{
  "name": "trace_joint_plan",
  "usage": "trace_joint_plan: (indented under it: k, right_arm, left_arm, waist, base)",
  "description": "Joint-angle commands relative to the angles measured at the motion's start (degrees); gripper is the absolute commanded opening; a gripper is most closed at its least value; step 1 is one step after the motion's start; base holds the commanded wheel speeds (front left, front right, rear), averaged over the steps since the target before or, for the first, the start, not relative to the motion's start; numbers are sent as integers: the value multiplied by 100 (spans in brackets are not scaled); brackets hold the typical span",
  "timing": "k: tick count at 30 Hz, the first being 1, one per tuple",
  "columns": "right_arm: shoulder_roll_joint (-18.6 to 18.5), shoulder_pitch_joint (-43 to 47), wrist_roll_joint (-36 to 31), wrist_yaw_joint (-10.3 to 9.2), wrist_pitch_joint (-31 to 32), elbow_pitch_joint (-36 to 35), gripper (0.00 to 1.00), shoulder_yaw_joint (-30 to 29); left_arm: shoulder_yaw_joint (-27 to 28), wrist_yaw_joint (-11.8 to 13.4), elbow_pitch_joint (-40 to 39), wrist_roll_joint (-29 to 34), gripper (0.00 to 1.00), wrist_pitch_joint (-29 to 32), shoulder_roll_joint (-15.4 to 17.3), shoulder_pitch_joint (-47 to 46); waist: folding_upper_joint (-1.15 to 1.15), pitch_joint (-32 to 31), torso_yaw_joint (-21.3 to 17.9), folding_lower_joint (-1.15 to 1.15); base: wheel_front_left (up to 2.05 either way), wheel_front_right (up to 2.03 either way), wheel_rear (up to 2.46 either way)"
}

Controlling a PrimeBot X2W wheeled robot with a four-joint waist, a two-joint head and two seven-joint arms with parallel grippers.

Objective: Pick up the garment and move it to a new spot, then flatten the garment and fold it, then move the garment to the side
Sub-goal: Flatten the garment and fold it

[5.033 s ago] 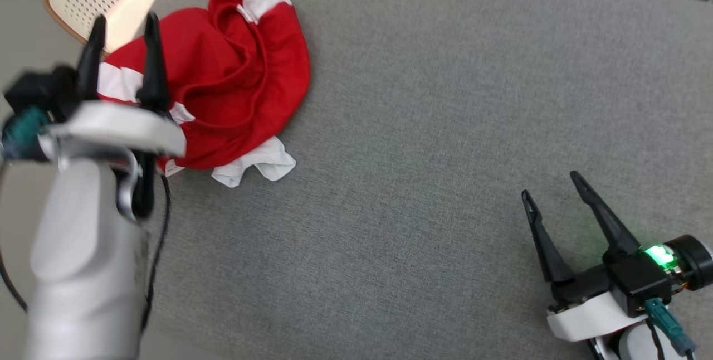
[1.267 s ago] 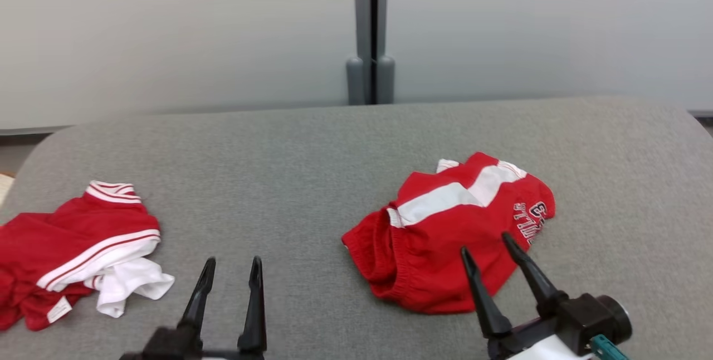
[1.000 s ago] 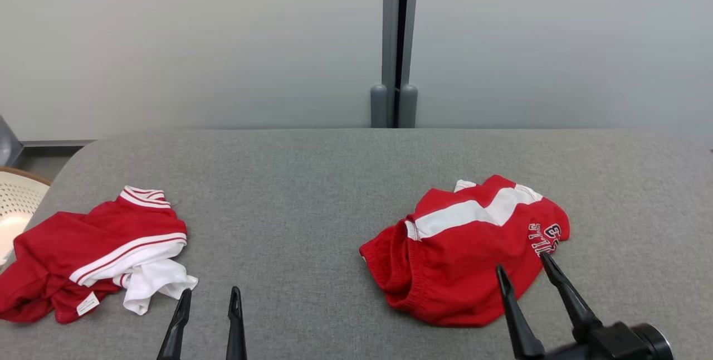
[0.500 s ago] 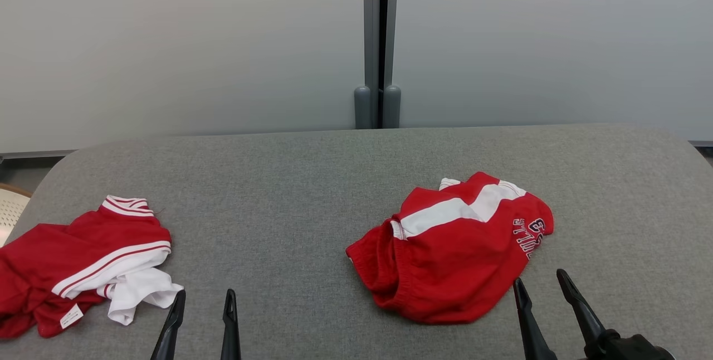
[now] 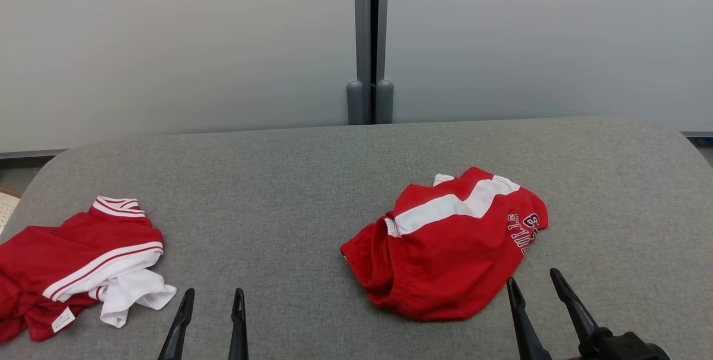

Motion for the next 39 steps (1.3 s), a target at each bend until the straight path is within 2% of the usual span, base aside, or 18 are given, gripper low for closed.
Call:
trace_joint_plan:
  k: [1,23,26,32,36,39]
  right_arm:
    - [-6,-75,29,-12,-3,2,100,30]
    - [-6,-62,106,-12,-3,-58,100,87]
    - [-7,-80,111,-12,-3,-60,100,57]
    - [-9,-123,144,-12,-3,-82,100,105]
    - [-9,-193,85,-12,-3,-66,100,145]
    - [-7,-239,31,-12,-3,-64,100,128]
  left_arm:
    - [-21,16,30,2,100,-11,15,-120]
    - [-152,104,112,-59,100,-11,15,-157]
    - [-230,3,213,-15,100,-10,15,-201]
    - [-635,-410,819,-313,100,-11,15,-669]
    - [-1074,-643,1520,-1187,100,-11,17,-1195]
    - [-1534,-691,1936,-1640,100,168,11,-1745]
  waist:
    - [0,15,-4,0]
    - [0,48,-18,0]
    - [0,66,-35,0]
    - [0,190,-65,0]
    - [0,327,-163,0]
    - [0,454,-244,0]
  base:
    - [0,0,0]
    - [0,0,0]
    - [0,0,0]
    - [0,0,0]
    - [0,0,0]
    - [0,0,0]
